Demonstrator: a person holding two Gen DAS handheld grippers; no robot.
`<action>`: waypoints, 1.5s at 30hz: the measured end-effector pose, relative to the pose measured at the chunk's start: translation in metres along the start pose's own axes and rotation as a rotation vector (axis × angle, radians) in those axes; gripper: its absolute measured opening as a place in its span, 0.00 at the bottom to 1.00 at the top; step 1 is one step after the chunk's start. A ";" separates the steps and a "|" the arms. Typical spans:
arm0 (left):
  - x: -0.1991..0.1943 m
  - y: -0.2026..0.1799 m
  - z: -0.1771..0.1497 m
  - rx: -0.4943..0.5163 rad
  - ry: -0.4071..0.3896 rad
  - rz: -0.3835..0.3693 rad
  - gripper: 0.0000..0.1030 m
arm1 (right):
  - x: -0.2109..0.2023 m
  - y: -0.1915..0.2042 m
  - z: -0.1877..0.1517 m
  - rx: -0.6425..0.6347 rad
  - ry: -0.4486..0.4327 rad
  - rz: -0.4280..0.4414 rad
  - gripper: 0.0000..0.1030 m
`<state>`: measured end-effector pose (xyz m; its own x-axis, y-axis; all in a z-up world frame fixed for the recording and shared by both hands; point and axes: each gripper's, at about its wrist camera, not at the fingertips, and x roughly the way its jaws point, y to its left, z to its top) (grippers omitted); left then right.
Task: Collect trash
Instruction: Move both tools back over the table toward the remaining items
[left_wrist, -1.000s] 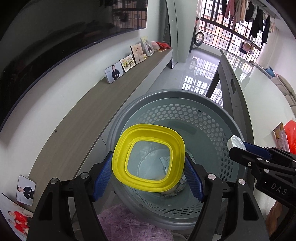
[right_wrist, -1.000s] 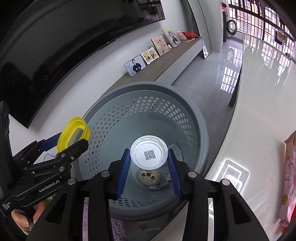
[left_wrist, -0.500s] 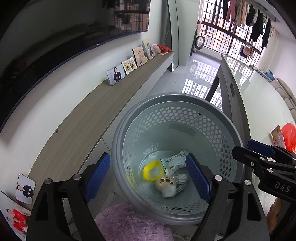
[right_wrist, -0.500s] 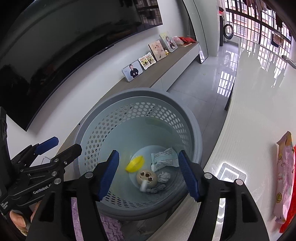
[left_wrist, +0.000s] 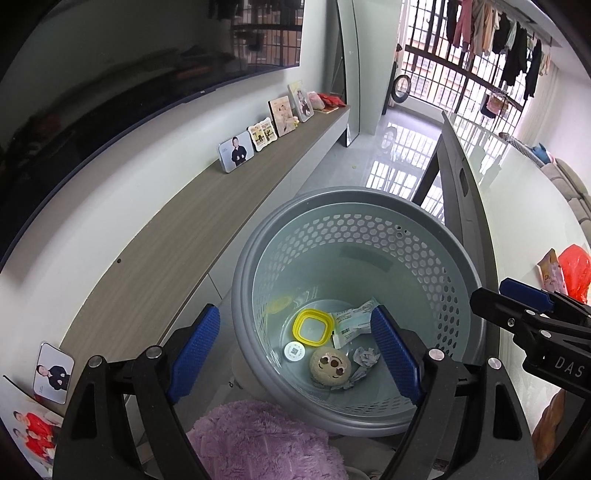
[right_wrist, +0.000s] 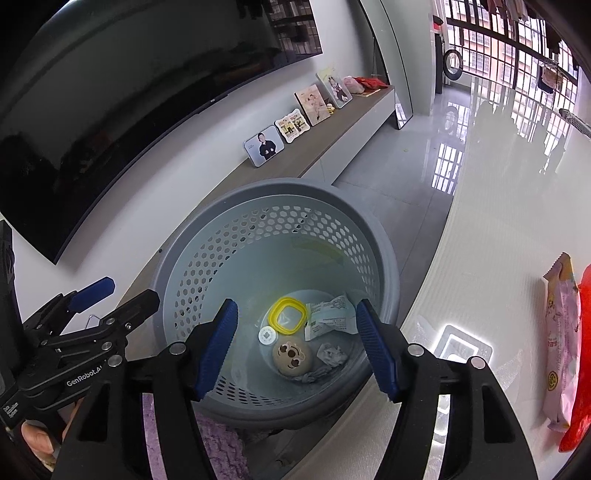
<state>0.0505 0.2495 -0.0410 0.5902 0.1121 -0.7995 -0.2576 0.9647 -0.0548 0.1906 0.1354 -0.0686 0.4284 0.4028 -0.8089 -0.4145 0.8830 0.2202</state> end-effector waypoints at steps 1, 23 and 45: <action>-0.001 0.000 0.000 0.000 -0.002 0.001 0.80 | -0.002 0.000 -0.001 0.001 -0.003 0.000 0.62; -0.040 -0.040 -0.016 0.058 -0.041 -0.018 0.80 | -0.060 -0.033 -0.037 0.081 -0.088 -0.018 0.62; -0.055 -0.151 -0.024 0.208 -0.058 -0.147 0.81 | -0.145 -0.144 -0.103 0.279 -0.172 -0.187 0.64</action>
<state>0.0387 0.0919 -0.0029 0.6538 -0.0256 -0.7563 -0.0059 0.9992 -0.0389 0.1056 -0.0749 -0.0394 0.6142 0.2420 -0.7512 -0.0919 0.9673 0.2364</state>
